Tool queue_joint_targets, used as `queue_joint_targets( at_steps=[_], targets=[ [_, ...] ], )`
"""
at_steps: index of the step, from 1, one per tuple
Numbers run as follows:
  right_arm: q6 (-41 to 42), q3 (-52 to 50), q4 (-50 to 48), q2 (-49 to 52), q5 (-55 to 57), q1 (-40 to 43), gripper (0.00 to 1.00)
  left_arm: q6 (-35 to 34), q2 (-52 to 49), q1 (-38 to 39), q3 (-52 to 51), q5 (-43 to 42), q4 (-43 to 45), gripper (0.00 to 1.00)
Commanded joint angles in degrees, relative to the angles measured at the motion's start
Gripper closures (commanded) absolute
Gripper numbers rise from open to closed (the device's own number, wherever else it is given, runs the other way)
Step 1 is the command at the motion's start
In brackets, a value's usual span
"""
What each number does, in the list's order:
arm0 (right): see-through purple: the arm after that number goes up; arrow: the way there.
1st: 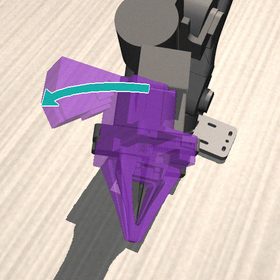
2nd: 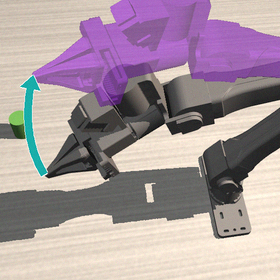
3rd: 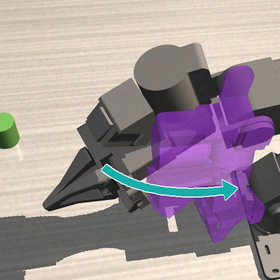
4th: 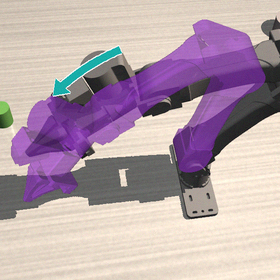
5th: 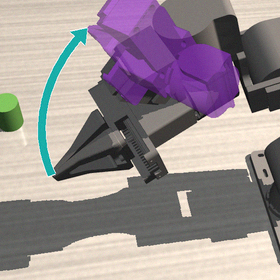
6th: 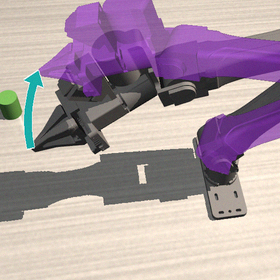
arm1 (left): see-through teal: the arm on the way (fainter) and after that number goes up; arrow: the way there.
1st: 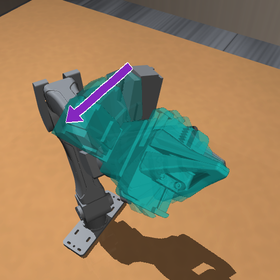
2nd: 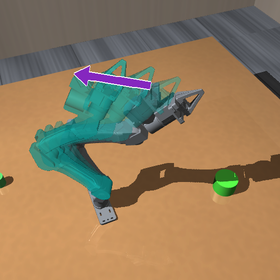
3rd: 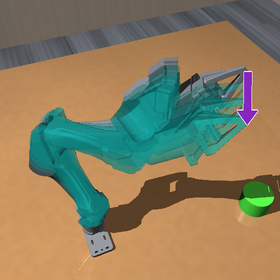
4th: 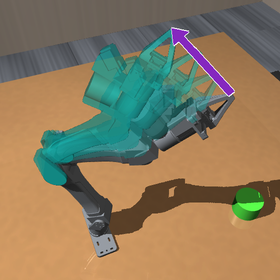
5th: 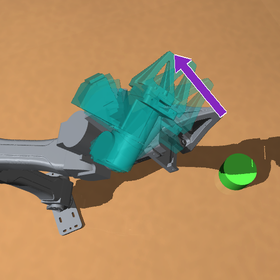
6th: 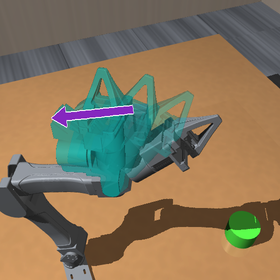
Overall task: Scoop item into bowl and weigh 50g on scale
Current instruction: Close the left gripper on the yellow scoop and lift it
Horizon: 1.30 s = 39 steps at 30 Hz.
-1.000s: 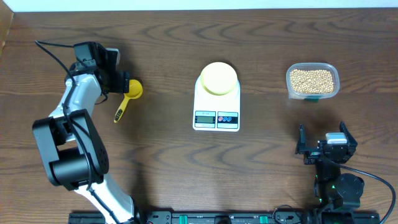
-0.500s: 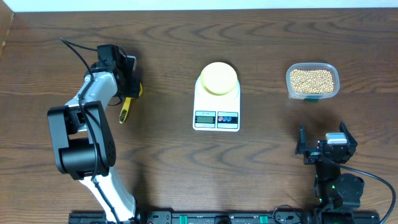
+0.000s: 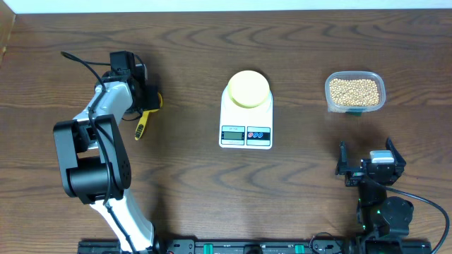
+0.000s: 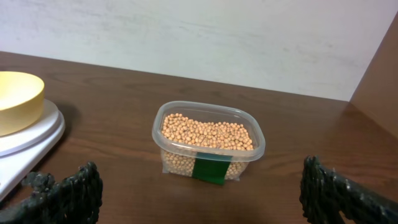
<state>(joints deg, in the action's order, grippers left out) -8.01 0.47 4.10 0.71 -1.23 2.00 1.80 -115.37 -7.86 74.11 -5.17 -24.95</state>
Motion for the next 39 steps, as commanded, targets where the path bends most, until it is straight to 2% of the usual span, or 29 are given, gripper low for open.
queue_joint_targets(
  at_steps=[1,3,6,7,12,14,18,20,21,29,39],
  targets=[
    [-0.42,-0.15,0.22,-0.28,0.46,-0.5,0.01,0.02,-0.48,-0.2,0.48,0.76,0.46,0.12],
    [-0.42,-0.15,0.2,-0.28,0.46,-0.5,0.01,2.75,-0.48,-0.2,0.48,0.74,1.31,0.08],
    [-0.42,-0.15,0.2,-0.28,0.46,-0.5,0.01,7.82,-0.48,-0.2,0.48,0.68,1.81,0.09],
    [-0.42,-0.15,0.2,-0.28,0.46,-0.5,0.01,8.94,-0.48,-0.2,0.48,0.7,1.79,0.12],
    [-0.42,-0.15,0.2,-0.28,0.46,-0.5,0.01,10.64,-0.48,-0.2,0.37,0.72,2.43,0.4],
    [-0.42,-0.15,0.2,-0.28,0.46,-0.5,0.01,10.6,-0.48,-0.2,0.37,0.72,3.08,0.56],
    [-0.42,-0.15,0.2,-0.28,0.46,-0.5,0.01,10.58,-0.48,-0.2,0.37,0.72,4.24,0.67],
    [-0.42,-0.15,0.2,-0.28,0.46,-0.5,0.01,10.4,-0.48,-0.2,0.37,0.7,4.52,0.82],
    [-0.42,-0.15,0.2,-0.28,0.46,-0.5,0.01,9.62,-0.48,-0.2,0.37,0.72,4.57,0.92],
    [-0.42,-0.15,0.2,-0.28,0.46,-0.5,0.01,-6.05,-0.11,-0.2,0.39,0.72,4.28,0.93],
    [-0.42,-0.15,0.2,-0.28,0.46,-0.5,0.01,-14.34,6.62,0.09,0.39,0.59,0.48,0.92]
  ],
)
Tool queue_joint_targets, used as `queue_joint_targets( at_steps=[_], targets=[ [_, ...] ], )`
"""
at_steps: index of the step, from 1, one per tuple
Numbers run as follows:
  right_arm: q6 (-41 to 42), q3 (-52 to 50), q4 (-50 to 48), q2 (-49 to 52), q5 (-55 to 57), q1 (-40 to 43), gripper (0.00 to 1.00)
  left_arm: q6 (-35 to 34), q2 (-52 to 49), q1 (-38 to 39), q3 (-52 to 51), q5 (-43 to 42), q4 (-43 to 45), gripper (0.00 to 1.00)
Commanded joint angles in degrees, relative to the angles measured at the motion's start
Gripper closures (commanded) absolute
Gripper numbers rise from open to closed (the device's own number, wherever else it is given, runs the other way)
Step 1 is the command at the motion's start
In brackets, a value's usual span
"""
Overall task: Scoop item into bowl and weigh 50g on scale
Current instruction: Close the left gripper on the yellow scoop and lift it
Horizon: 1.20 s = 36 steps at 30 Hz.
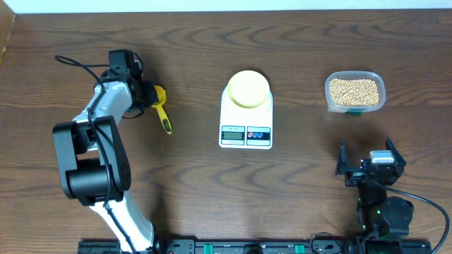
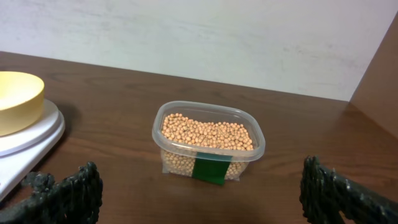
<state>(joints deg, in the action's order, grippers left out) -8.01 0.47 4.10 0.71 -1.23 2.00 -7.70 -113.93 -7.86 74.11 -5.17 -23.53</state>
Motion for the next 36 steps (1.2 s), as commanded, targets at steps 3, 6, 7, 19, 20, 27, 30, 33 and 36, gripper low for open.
queue_joint_targets(
  at_steps=[3,6,7,19,20,27,30,33,36],
  targets=[
    [-0.42,-0.15,0.2,-0.28,0.46,-0.5,0.01,-5.31,8.26,0.7,0.39,0.02,-2.08,0.93],
    [-0.42,-0.15,0.2,-0.28,0.46,-0.5,0.01,-5.31,11.52,1.95,0.39,0.02,-2.99,0.93],
    [-0.42,-0.15,0.2,-0.28,0.46,-0.5,0.01,-5.31,12.5,2.47,0.39,0.04,-3.17,0.92],
    [-0.42,-0.15,0.22,-0.28,0.46,-0.5,0.01,-5.25,16.17,9.14,0.37,0.07,-1.88,0.93],
    [-0.42,-0.15,0.2,-0.28,0.46,-0.5,0.01,-5.05,16.2,9.35,0.37,0.09,-1.95,0.93],
    [-0.42,-0.15,0.2,-0.28,0.46,-0.5,0.01,-5.09,16.22,9.55,0.37,0.07,-2.05,0.93],
    [-0.42,-0.15,0.2,-0.28,0.46,-0.5,0.01,-5.09,16.22,9.57,0.37,0.07,-2.05,0.93],
    [-0.42,-0.15,0.2,-0.28,0.46,-0.5,0.01,-5.11,16.22,9.55,0.37,0.07,-2.25,0.92],
    [-0.42,-0.15,0.2,-0.28,0.46,-0.5,0.01,-6.54,16.22,9.55,0.37,0.04,-2.32,0.92]
  ],
)
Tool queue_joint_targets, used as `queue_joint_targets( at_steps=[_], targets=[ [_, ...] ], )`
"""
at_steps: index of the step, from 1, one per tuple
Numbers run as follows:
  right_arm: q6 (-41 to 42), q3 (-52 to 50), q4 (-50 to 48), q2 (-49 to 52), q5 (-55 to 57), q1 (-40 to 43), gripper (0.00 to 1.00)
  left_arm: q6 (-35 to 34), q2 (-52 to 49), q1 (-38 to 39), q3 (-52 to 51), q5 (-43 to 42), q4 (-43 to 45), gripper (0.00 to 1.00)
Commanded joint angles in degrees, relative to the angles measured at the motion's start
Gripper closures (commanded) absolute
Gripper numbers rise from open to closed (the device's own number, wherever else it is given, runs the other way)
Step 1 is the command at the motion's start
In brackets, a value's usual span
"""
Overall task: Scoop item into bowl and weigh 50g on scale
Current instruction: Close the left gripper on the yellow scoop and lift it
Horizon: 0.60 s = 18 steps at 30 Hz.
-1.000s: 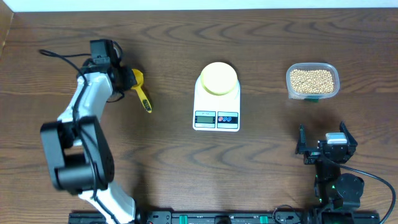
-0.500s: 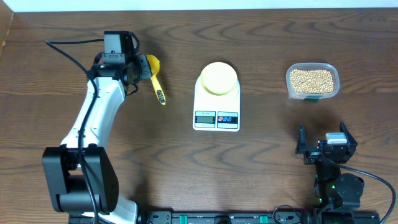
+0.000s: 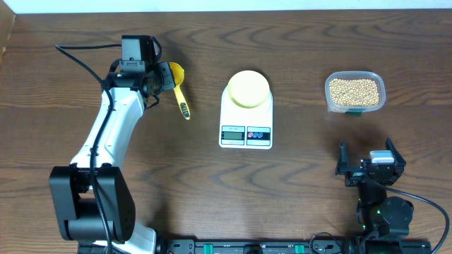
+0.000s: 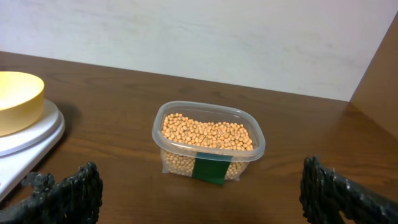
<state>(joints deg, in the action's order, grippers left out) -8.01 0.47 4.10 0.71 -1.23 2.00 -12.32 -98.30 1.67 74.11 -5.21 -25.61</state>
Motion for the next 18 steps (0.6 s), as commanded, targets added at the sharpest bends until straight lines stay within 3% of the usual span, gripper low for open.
queue_joint_targets(
  at_steps=[1,14,18],
  targets=[
    [-0.42,-0.15,0.2,-0.28,0.46,-0.5,0.01,-2.73,0.59,0.02,0.37,0.11,-0.24,0.93],
    [-0.42,-0.15,0.2,-0.28,0.46,-0.5,0.01,-14.6,0.59,0.02,0.37,-0.33,0.57,0.92],
    [-0.42,-0.15,0.2,-0.28,0.46,-0.5,0.01,-15.41,0.59,0.09,0.37,-0.33,-0.98,0.92]
  ],
)
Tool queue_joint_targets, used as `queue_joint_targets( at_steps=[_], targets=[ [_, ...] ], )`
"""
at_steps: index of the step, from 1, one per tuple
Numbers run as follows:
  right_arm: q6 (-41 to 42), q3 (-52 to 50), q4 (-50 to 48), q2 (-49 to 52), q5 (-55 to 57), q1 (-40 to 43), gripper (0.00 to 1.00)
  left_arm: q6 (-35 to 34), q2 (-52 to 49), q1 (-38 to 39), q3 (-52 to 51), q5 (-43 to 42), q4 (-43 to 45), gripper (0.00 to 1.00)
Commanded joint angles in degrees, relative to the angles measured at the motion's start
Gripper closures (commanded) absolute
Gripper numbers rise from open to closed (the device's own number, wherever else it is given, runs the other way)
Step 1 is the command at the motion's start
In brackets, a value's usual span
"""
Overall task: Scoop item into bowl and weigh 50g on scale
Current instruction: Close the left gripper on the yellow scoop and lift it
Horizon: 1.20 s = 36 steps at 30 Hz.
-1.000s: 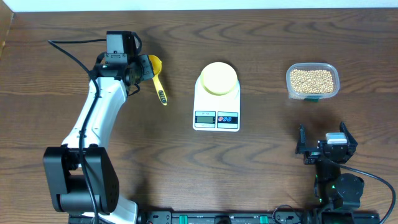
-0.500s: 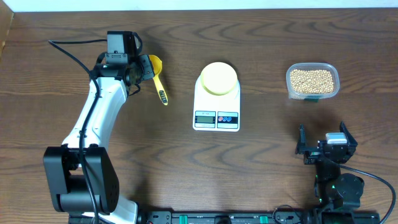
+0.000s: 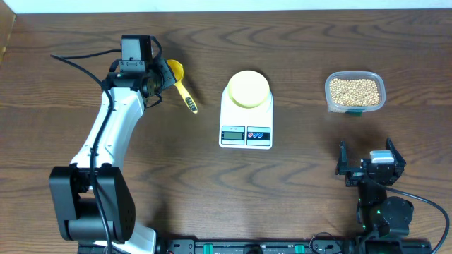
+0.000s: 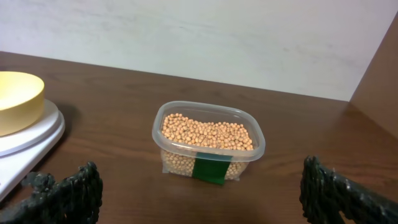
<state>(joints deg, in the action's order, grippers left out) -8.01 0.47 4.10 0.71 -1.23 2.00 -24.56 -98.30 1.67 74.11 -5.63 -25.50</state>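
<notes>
A yellow bowl [image 3: 248,88] sits on the white scale [image 3: 246,134] at the table's middle. At the back right stands a clear tub of beans [image 3: 354,92], also in the right wrist view as the tub of beans [image 4: 208,138]. My left gripper [image 3: 164,76] is at the back left, shut on a yellow scoop [image 3: 182,85] whose handle points toward the scale. My right gripper [image 3: 368,166] rests near the front right, open, its fingers [image 4: 78,193] spread wide with nothing between them.
The scale's display and buttons [image 3: 246,134] face the front edge. Black cables [image 3: 78,53] loop off the left arm at the back left. A pale wall [image 4: 205,37] rises behind the tub in the right wrist view.
The scoop in my left gripper has swung, its handle now pointing more to the right toward the scale. The right arm has not moved.
My left gripper was at the far left over the scoop lying on the table. Then it held the scoop with the handle hanging toward the front. Later the arm had stretched toward the middle, and now the scoop is angled toward the scale.
</notes>
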Motion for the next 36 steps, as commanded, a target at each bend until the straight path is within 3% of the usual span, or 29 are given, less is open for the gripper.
queue_joint_targets(
  at_steps=[1,6,11,17,36],
  targets=[
    [-0.42,-0.15,0.2,-0.28,0.46,-0.5,0.01,-3.87,0.59,0.09,0.37,0.09,-1.6,0.92],
    [-0.42,-0.15,0.2,-0.28,0.46,-0.5,0.01,-4.76,0.59,0.07,0.37,0.09,-4.07,0.92],
    [-0.42,-0.15,0.2,-0.28,0.46,-0.5,0.01,-10.69,0.68,0.07,0.37,-1.4,-5.6,0.92],
    [-0.42,-0.15,0.2,-0.28,0.46,-0.5,0.01,-10.71,1.11,0.07,0.39,-5.79,-5.51,0.93],
    [-0.44,-0.15,0.0,-0.28,0.48,-0.5,0.01,-11.8,4.46,0.09,0.39,-5.95,-5.16,0.92]
  ],
)
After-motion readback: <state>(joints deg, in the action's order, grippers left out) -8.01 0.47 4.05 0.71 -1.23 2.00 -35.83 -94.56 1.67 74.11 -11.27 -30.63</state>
